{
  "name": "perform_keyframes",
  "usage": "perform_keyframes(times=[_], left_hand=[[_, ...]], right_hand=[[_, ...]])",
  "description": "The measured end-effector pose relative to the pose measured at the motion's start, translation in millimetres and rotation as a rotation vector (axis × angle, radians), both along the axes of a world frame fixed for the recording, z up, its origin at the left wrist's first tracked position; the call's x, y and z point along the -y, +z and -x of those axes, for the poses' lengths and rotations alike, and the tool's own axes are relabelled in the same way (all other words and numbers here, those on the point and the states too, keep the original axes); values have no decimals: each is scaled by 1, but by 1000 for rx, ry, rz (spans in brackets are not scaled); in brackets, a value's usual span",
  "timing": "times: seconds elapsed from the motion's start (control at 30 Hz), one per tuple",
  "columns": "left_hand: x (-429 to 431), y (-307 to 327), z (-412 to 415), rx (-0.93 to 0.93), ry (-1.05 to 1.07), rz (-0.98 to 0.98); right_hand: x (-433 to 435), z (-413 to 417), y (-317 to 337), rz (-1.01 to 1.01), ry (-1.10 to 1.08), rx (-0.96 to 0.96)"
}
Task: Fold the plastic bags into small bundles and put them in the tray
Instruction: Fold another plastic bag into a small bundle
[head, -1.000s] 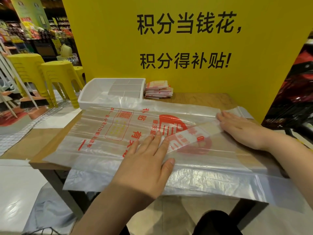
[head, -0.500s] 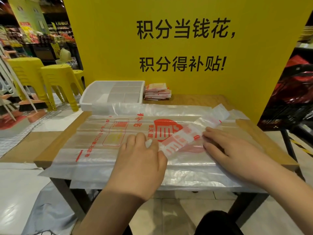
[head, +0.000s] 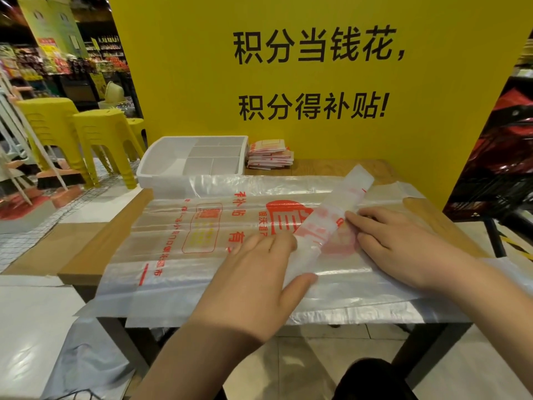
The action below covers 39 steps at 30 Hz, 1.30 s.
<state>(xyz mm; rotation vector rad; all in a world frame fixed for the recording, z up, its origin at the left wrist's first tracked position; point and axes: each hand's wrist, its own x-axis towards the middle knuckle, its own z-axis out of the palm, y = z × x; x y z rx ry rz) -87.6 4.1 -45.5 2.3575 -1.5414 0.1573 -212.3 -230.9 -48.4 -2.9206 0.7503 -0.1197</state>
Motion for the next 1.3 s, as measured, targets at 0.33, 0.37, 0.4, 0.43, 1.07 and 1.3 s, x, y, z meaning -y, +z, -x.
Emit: perform_keyframes(times=[0.33,0.37,0.4,0.43,1.07,1.3], left_hand=[[-14,-7,-16,-117,-172,-69],[-15,-8,-16,-142,-174,-50],[-17,-8,-15,-180,-178,-40],[-18,-7,-13,-218,-190,-47],[-12,-16,27,-130,-48,295],[-15,-23,3,-201,-151,428]], right_hand=[[-6,-7,-7,145,117,288],[-7,-8,-7,128,115,285],[-6,-8,-8,124,110,274],[-5,-7,-8,136,106,258],[-81,19,4,-81,442,282],[-79,26,-14,-56,348,402]])
